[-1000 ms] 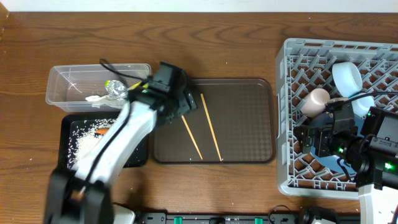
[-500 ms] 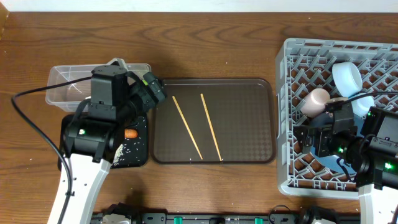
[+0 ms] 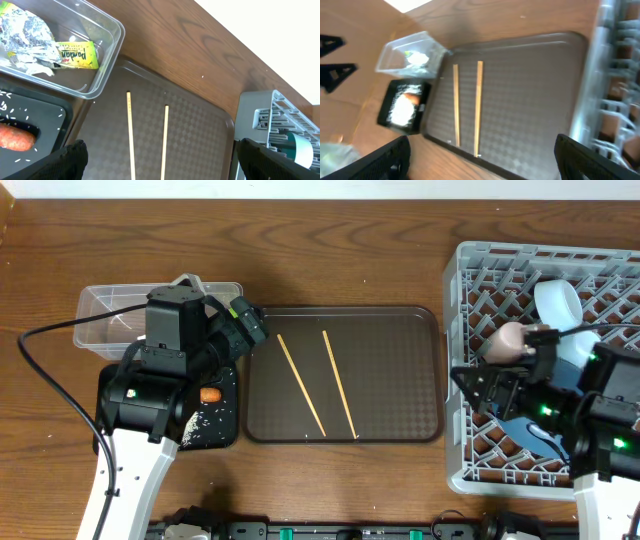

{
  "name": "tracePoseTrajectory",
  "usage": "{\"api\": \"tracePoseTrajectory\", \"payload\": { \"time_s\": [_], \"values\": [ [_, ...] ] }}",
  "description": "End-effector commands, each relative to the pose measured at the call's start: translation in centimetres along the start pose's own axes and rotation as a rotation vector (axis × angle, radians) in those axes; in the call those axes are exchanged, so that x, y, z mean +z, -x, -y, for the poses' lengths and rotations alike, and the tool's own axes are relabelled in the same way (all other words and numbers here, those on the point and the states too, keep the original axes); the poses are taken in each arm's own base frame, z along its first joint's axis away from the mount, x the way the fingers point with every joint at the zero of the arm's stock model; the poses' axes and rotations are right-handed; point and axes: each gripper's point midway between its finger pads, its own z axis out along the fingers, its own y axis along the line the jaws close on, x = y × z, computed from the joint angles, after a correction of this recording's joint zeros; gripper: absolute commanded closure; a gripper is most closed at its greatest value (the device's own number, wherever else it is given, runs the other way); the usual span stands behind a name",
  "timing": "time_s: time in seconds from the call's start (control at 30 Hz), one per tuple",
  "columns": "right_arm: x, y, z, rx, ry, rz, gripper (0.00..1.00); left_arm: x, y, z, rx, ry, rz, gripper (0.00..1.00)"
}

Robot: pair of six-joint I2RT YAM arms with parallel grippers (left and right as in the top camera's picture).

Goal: Sort waste into correct bins and load items into the dishwasher rack
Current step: 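Move the right gripper left to the right chopstick on the tray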

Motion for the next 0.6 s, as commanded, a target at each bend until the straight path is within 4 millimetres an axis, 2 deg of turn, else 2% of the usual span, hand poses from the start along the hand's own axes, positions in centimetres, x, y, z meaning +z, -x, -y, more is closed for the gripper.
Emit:
{"api": "tracePoseTrajectory", "payload": {
  "time_s": [0.0, 0.17, 0.3, 0.47, 0.57],
  "values": [
    [1.1, 0.3, -3.5, -0.077, 0.124, -0.026, 0.05, -0.3, 0.5, 0.0, 0.015, 0.006, 0.017, 0.02],
    [4.2, 1.0, -5.5, -0.154, 0.091, -0.064, 0.04, -0.2, 0.5, 0.0, 0.014, 0.007, 0.016, 0.02],
    [7.6, 0.0, -7.2, -0.224, 0.056, -0.162, 0.05, -0.2, 0.5, 0.0, 0.014, 0.007, 0.016, 0.02],
    [11.7, -1.4, -6.0, -0.283, -0.18, -0.268, 0.09, -0.2, 0.5, 0.0, 0.014, 0.007, 0.016, 0.02],
    [14.0, -2.1, -5.9, -0.308, -0.249, -0.3, 0.09, -0.2, 0.5, 0.0, 0.014, 0.007, 0.016, 0.02]
  ]
}}
